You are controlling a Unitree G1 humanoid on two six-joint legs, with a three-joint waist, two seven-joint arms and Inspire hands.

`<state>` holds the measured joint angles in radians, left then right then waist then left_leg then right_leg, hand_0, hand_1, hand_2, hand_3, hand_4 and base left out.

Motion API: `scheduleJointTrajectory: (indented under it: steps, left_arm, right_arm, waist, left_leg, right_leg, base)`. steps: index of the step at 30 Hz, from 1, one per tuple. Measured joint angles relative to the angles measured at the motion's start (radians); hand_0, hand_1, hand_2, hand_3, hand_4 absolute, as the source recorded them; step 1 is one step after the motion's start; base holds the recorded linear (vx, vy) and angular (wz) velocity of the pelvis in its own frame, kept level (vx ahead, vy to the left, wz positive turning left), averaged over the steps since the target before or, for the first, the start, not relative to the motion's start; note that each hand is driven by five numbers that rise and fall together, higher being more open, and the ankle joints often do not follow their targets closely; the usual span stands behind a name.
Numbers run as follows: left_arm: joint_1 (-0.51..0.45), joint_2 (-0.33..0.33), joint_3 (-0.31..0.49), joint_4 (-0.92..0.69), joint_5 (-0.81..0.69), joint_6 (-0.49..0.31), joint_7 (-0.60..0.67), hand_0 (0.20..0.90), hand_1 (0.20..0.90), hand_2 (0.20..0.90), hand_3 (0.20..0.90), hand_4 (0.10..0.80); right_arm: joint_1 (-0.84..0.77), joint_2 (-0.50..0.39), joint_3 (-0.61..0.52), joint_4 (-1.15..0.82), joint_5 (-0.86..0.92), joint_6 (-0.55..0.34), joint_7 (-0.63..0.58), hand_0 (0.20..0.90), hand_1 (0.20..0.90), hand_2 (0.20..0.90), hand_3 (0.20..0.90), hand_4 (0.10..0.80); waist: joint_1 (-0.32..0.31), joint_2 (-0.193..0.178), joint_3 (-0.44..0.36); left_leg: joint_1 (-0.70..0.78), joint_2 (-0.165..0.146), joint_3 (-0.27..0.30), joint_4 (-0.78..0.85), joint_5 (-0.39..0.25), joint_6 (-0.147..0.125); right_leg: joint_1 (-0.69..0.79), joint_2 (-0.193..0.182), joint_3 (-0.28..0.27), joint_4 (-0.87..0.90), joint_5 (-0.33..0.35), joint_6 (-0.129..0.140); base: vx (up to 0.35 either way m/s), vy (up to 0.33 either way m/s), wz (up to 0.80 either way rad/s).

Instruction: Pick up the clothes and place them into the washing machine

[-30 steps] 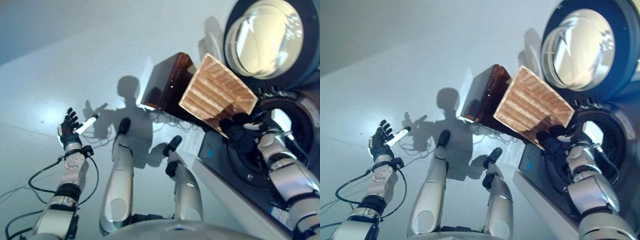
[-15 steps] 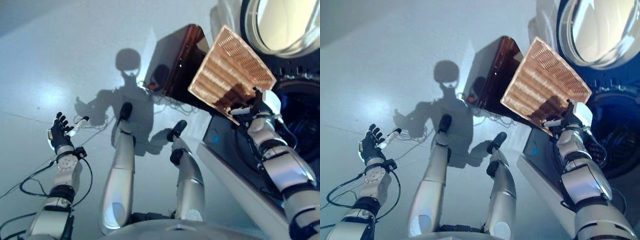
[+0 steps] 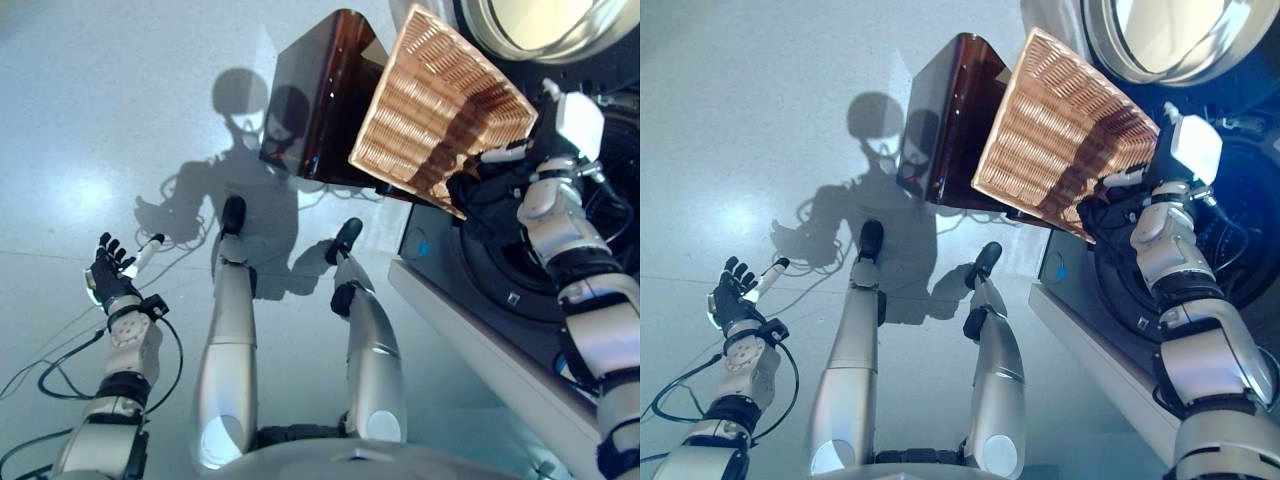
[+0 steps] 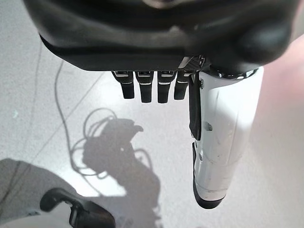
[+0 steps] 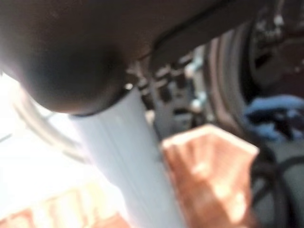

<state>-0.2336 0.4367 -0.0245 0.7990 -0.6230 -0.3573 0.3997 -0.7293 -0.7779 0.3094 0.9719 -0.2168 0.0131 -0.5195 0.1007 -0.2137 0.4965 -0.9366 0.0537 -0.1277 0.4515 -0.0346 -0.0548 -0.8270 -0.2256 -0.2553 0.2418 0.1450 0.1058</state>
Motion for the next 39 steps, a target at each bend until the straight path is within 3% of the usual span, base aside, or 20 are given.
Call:
scheduleJointTrajectory:
  steps: [4,5,8,19,25,30,39]
  left_arm:
    - [0.006,-0.01,-0.037,-0.023,0.048,-0.013,-0.001,0.9,0.9,0.9,0.9,0.8]
    - [0.005,-0.007,-0.035,-0.011,0.055,-0.013,0.005,0.9,0.9,0.9,0.9,0.8]
    - [0.0,-0.007,-0.038,-0.007,0.077,-0.024,0.017,0.9,0.9,0.9,0.9,0.8]
    - [-0.004,-0.027,-0.066,-0.023,0.118,-0.036,0.058,0.9,0.9,0.9,0.9,0.8]
    - [-0.005,-0.036,-0.064,-0.022,0.138,-0.039,0.059,0.9,0.9,0.9,0.9,0.8]
    - [-0.008,-0.032,-0.064,0.017,0.139,-0.041,0.058,0.9,0.9,0.9,0.9,0.8]
    - [0.007,-0.036,-0.061,0.061,0.14,-0.035,0.055,0.9,0.9,0.9,0.9,0.8]
  right_arm:
    - [0.172,0.023,0.008,0.339,0.055,-0.03,-0.002,0.9,0.9,0.9,0.9,0.8]
    - [0.195,0.029,0.03,0.32,0.037,-0.08,-0.004,0.9,0.9,0.9,0.9,0.8]
    - [0.203,0.094,0.004,0.328,0.076,-0.097,-0.022,0.9,0.9,0.9,0.9,0.8]
    - [0.208,0.19,0.006,0.348,0.108,-0.102,-0.068,0.9,0.9,0.9,0.9,0.8]
    - [0.199,0.217,0.036,0.35,0.108,-0.1,-0.066,0.9,0.9,0.9,0.9,0.8]
    - [0.202,0.214,0.033,0.351,0.108,-0.101,-0.064,0.9,0.9,0.9,0.9,0.8]
    - [0.212,0.216,0.032,0.345,0.108,-0.102,-0.044,0.9,0.9,0.9,0.9,0.8]
  waist:
    - [-0.003,0.001,0.001]
    - [-0.017,0.001,0.001]
    - [-0.028,0.002,0.001]
    - [-0.001,0.03,0.02]
    - [0.032,0.048,0.026]
    - [0.046,0.045,0.023]
    - [0.051,0.032,-0.008]
  left_leg:
    - [0.007,-0.016,0.013,0.004,-0.01,0.012]
    - [0.008,-0.017,0.019,0.006,-0.011,0.013]
    - [0.007,-0.013,0.03,0.013,-0.012,0.013]
    - [-0.014,-0.014,0.041,0.02,-0.011,0.011]
    - [0.048,-0.017,0.016,-0.018,0.004,0.003]
    - [0.103,-0.013,-0.004,-0.055,0.022,-0.007]
    - [0.209,-0.014,-0.012,-0.109,0.034,-0.006]
  right_leg:
    - [-0.002,-0.019,0.006,0.011,-0.009,0.004]
    - [-0.005,-0.021,0.014,0.01,-0.011,0.008]
    - [-0.015,-0.018,0.028,0.016,-0.012,0.007]
    - [-0.055,-0.021,0.049,0.042,-0.015,0.005]
    - [0.004,-0.026,0.021,0.051,-0.029,0.004]
    - [0.057,-0.024,-0.004,0.045,-0.047,-0.006]
    - [0.175,-0.021,-0.029,-0.013,-0.037,0.002]
  base:
    - [-0.001,0.003,-0.01]
    - [-0.006,0.009,-0.07]
    - [-0.004,0.001,-0.13]
    - [-0.003,-0.006,-0.02]
    - [0.024,-0.048,0.12]
    - [0.037,-0.02,0.11]
    - [0.023,0.007,0.05]
